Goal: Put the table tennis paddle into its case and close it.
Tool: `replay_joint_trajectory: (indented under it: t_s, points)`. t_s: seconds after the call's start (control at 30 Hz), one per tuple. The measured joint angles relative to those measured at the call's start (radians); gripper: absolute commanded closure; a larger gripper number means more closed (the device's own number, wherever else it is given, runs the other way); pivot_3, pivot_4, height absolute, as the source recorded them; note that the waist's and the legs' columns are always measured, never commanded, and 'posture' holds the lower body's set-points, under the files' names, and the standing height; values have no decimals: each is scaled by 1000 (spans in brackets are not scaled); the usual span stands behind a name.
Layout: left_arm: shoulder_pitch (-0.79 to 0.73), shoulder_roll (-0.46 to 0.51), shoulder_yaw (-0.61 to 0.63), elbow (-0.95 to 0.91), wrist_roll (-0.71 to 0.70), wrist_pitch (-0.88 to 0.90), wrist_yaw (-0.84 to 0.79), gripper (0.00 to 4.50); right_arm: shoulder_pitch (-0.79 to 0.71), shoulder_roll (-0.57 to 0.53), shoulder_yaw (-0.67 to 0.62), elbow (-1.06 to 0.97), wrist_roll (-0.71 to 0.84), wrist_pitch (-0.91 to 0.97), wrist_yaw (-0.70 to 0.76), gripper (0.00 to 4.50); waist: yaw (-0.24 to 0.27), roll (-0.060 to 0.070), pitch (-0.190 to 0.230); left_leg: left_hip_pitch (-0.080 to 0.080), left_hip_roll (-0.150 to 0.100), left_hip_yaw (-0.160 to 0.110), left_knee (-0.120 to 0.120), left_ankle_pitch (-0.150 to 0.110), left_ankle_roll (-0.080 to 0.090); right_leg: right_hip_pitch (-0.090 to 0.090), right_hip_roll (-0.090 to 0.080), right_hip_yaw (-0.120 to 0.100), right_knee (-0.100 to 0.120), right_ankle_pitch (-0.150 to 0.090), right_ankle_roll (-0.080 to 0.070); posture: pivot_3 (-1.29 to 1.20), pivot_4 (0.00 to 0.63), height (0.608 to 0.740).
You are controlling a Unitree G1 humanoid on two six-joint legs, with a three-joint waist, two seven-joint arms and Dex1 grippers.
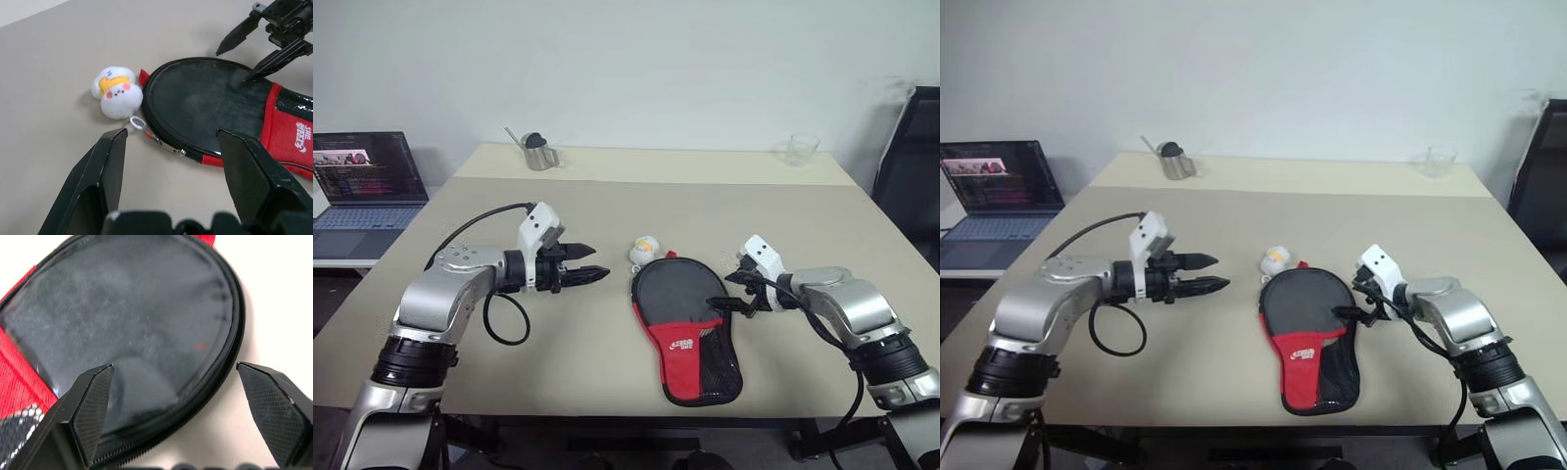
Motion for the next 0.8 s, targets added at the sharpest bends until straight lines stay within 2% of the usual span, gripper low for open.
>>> replay_joint_trajectory:
  t_s: [0.37, 0.8]
  points:
    - [21, 16, 22, -37, -6, 27, 9, 1325, -39, -80, 2, 156, -33, -202, 220, 72, -1, 0, 0, 0, 0, 0, 0, 0, 0, 0, 1, 0, 0, 0, 0, 0, 150, 740]
    - [21, 18, 22, -64, -26, 43, 6, 1325, -38, -96, 84, 169, -160, -369, 347, 72, -3, 0, 0, 0, 0, 0, 1, 0, 0, 0, 2, 0, 0, 0, -1, 0, 150, 740]
